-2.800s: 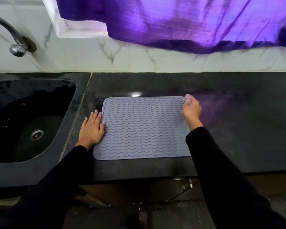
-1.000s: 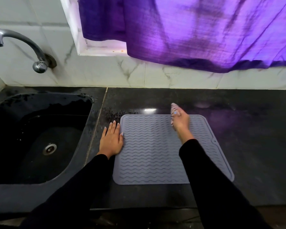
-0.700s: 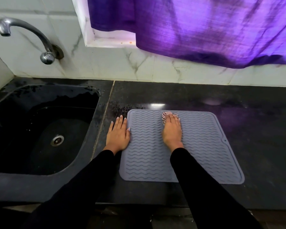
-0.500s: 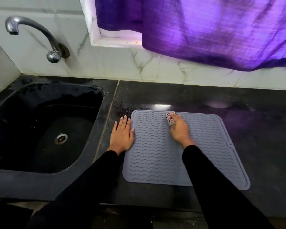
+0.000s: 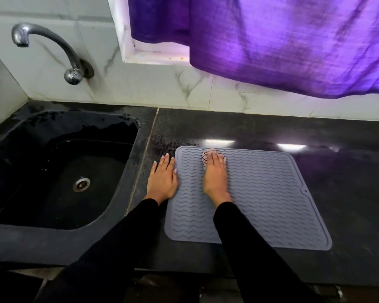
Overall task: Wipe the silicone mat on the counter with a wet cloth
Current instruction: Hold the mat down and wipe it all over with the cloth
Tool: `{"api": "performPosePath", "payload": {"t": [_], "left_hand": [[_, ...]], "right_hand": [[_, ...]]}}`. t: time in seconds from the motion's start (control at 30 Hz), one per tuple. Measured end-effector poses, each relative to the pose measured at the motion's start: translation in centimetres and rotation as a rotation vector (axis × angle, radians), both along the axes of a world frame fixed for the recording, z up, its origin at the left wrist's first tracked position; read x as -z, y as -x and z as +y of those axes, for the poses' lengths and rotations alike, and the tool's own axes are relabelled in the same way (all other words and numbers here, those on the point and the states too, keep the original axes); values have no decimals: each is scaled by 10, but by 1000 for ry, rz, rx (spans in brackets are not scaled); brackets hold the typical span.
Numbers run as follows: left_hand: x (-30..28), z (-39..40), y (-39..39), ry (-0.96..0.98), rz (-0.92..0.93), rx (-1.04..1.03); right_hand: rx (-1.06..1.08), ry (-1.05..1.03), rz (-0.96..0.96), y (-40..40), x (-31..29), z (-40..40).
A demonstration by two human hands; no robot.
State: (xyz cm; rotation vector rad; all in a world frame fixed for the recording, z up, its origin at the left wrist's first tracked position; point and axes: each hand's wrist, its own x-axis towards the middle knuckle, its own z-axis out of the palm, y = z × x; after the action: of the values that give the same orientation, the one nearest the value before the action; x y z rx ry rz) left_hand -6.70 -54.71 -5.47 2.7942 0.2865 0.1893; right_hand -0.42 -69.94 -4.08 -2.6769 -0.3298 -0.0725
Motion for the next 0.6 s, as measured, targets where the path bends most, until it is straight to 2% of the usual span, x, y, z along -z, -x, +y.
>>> {"api": "performPosePath", "payload": {"t": [0.07,0.13,0.33,0.43,0.5,0.6], "left_hand": [[0,0,0,-7,4,-3],[1,0,-1,-21,14,1],[3,0,-1,-38,10,6],[1,0,-1,-36,27,10],[-2,1,-1,-19,44,18],[-7,7,-1,2,101,63]], "right_hand": [[0,121,-32,2,1,3],[-33,158,10,-4,-3,-1],[-62,113,6,-11,-2,-1],[-104,21,32,-12,-10,-5],[-58,-243,181,-20,-18,-8],[210,-1060,587,-35,-46,-15]]}}
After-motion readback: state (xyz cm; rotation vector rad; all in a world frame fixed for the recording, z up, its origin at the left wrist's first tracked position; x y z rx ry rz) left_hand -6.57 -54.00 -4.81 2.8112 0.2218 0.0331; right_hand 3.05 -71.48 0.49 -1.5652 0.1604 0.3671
